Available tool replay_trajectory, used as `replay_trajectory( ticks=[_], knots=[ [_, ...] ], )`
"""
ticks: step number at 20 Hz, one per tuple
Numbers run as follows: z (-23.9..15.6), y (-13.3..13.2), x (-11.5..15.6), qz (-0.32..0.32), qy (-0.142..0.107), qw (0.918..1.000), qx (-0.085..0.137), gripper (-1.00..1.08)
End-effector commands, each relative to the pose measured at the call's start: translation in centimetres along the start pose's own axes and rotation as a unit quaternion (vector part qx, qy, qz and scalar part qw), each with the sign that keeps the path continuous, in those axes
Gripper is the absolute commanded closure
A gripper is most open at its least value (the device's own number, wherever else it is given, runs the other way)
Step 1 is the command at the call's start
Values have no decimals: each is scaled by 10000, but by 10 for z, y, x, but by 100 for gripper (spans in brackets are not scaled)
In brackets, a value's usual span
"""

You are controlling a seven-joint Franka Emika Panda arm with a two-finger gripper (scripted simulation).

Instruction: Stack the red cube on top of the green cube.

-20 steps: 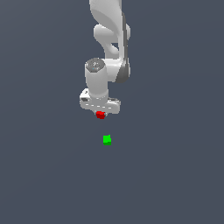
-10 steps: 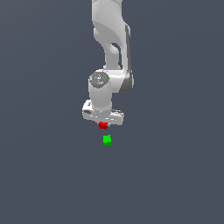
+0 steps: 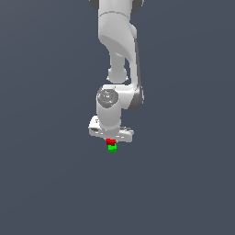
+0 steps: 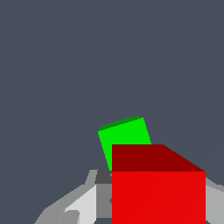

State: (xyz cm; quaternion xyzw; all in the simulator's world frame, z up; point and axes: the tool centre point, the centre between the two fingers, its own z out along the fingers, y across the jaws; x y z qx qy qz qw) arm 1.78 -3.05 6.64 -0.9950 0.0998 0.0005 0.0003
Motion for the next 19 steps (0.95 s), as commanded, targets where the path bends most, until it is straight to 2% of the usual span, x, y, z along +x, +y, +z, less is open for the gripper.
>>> replay_trajectory(
  ticks=[1, 9, 10, 19],
  knots=[
    [3, -3, 7, 2, 5, 10000, 0, 108],
    [6, -7, 16, 1, 5, 10000, -3, 108],
    [6, -7, 16, 1, 5, 10000, -3, -92],
    [6, -7, 16, 1, 5, 10000, -3, -92]
  ],
)
